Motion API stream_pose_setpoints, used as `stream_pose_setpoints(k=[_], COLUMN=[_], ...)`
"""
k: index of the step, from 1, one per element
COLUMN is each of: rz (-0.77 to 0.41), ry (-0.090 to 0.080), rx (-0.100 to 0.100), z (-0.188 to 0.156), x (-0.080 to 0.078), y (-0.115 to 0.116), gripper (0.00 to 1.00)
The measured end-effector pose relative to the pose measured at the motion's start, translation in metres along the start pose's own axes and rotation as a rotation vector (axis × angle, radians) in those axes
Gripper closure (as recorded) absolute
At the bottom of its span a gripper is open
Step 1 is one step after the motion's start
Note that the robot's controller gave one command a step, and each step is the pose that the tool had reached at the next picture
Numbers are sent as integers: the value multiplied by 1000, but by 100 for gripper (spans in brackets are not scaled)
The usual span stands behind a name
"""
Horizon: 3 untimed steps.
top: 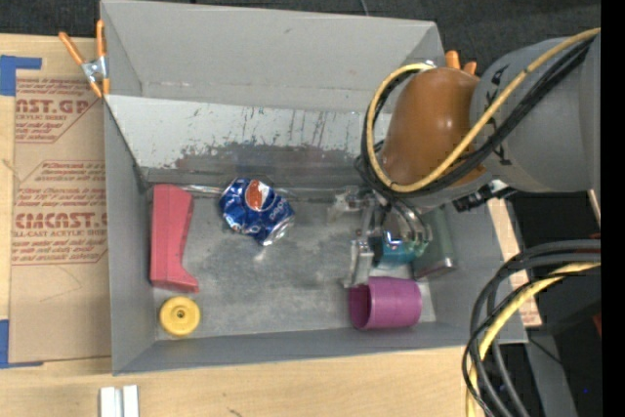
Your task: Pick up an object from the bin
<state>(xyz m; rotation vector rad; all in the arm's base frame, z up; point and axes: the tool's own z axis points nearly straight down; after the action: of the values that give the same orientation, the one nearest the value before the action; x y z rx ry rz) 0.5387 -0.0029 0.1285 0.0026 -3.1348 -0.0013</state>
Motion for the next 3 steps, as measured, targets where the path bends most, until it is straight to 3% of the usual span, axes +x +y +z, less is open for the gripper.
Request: stream_pose_setpoints(k=[1, 2, 3], rz=[0, 71, -70], ry=[-7, -8, -6], rx=[0, -1, 0], z=[-4, 27, 14], x=[-2, -29, -31], y=[0, 54, 92], gripper=[0, 0, 0])
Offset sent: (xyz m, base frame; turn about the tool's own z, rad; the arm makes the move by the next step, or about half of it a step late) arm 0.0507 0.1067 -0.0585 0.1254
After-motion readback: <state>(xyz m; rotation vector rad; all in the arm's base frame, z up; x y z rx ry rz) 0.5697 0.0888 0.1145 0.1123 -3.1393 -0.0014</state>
